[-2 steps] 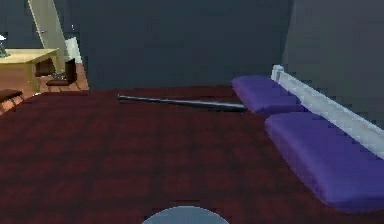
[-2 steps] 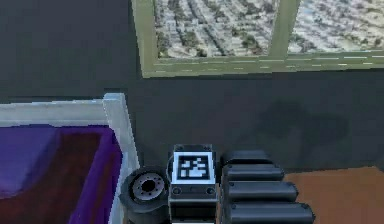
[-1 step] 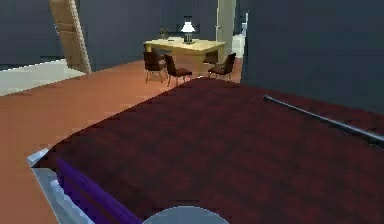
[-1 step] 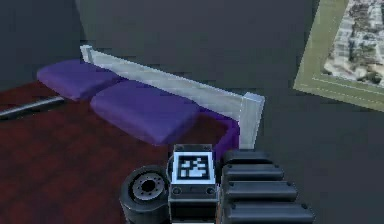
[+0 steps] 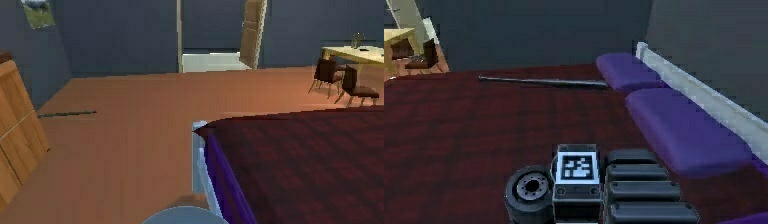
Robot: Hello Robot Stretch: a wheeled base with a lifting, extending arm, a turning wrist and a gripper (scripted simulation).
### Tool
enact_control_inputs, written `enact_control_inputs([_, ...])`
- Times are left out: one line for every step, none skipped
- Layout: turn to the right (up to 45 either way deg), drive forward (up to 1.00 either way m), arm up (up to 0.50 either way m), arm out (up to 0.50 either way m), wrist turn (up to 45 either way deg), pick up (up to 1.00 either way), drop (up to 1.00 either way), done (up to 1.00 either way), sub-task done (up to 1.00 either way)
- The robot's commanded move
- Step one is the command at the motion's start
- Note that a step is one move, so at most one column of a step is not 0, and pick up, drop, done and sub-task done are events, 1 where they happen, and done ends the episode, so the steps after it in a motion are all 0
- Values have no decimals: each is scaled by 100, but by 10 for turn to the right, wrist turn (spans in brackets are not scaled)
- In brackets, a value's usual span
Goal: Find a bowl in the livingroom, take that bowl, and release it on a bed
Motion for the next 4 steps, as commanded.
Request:
enact_control_inputs([-90,0,0,0,0,0,0,0,0])
enact_control_inputs([0,10,0,0,0,0,0,0,0])
enact_control_inputs([450,0,0,0,0,0,0,0,0])
enact_control_inputs([450,0,0,0,0,0,0,0,0])
